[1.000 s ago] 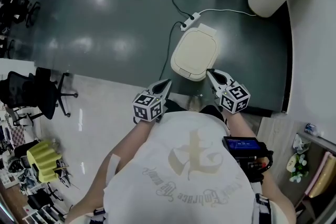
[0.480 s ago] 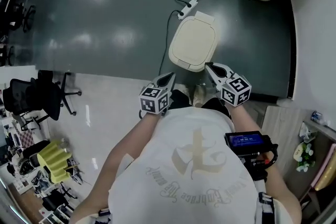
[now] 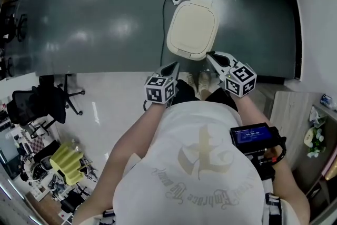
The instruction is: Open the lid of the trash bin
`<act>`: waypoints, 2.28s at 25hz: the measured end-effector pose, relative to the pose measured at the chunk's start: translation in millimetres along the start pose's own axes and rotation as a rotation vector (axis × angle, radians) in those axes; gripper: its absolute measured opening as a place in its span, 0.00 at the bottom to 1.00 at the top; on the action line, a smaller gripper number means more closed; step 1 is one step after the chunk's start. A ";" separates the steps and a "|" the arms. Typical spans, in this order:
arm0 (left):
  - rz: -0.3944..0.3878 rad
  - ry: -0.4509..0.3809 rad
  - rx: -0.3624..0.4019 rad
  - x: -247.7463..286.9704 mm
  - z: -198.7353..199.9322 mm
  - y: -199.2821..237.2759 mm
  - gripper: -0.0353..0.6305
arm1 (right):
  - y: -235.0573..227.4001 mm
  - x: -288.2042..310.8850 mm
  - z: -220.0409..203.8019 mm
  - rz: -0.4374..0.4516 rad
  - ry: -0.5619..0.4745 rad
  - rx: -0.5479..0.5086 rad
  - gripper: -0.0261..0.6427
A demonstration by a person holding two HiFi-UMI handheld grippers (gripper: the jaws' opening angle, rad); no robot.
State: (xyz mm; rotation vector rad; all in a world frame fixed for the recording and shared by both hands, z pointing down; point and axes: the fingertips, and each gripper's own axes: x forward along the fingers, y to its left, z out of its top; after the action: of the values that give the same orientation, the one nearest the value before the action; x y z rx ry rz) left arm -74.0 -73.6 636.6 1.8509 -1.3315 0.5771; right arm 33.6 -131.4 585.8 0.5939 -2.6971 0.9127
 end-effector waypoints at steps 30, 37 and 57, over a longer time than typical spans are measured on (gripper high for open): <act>0.047 0.275 0.056 91.2 -20.5 27.4 0.07 | -39.4 -23.1 -27.6 -0.135 -0.036 0.148 0.05; 0.043 0.298 0.058 90.6 -25.2 20.6 0.07 | -36.6 -22.5 -29.0 -0.132 -0.022 0.145 0.05; 0.052 0.300 0.209 96.5 -26.2 17.0 0.07 | -45.2 -27.2 -40.9 -0.170 0.005 0.144 0.05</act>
State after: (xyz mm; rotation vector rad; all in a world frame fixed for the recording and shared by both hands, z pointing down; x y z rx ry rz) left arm -54.1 -111.9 728.3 1.8094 -1.1554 1.0120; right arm 81.6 -130.6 632.2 0.8350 -2.5440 1.0647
